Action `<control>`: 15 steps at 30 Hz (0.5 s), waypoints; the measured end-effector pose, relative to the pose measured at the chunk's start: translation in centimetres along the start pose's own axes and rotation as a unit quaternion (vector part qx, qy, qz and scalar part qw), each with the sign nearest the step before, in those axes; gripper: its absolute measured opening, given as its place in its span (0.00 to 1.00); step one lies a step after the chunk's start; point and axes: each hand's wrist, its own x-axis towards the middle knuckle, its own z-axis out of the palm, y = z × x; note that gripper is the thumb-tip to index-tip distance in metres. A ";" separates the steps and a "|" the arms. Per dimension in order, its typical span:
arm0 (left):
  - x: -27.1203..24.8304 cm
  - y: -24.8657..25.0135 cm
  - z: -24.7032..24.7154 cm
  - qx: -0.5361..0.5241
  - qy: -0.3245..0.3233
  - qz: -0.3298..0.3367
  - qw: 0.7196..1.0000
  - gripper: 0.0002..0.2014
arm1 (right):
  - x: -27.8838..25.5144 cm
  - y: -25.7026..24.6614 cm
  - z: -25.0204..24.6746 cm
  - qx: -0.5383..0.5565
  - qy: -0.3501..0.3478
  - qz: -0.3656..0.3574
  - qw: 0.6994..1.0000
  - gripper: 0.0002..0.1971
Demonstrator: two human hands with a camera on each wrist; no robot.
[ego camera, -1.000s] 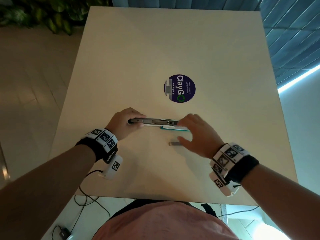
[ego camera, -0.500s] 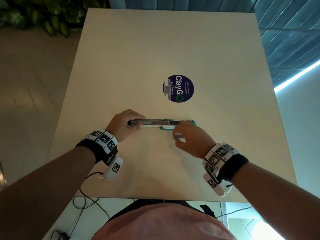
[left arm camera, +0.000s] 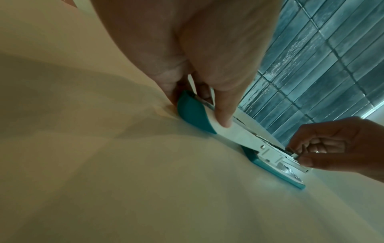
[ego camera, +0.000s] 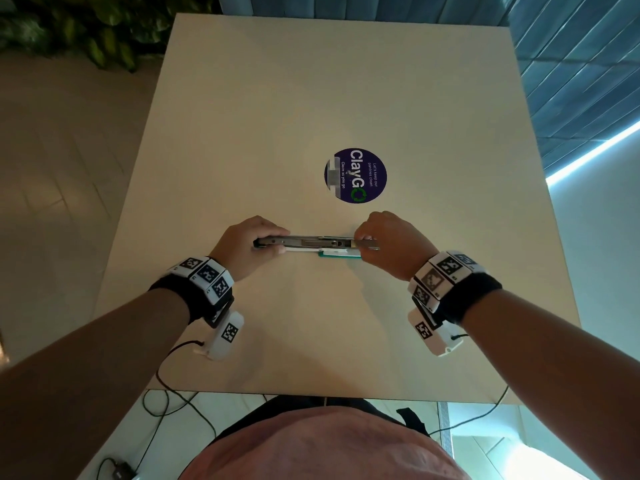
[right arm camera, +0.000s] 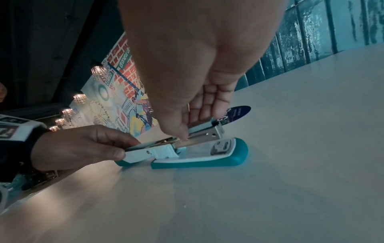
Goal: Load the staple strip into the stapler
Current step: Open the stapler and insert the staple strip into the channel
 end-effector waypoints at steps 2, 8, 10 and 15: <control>0.0 0.0 0.0 -0.001 0.000 -0.001 1.000 0.14 | 0.0 -0.1 -0.1 -0.008 -0.006 -0.002 1.000 0.10; 0.0 0.0 -0.1 0.003 -0.005 -0.001 1.000 0.14 | 0.3 0.1 -0.1 0.003 -0.018 0.005 1.000 0.11; 0.0 0.1 -0.1 0.003 -0.006 -0.001 1.000 0.14 | 0.5 0.1 -0.1 0.004 -0.024 0.001 1.000 0.12; -0.1 0.2 -0.1 0.000 -0.006 -0.004 1.000 0.14 | 0.7 0.4 0.1 0.028 -0.022 0.001 0.999 0.12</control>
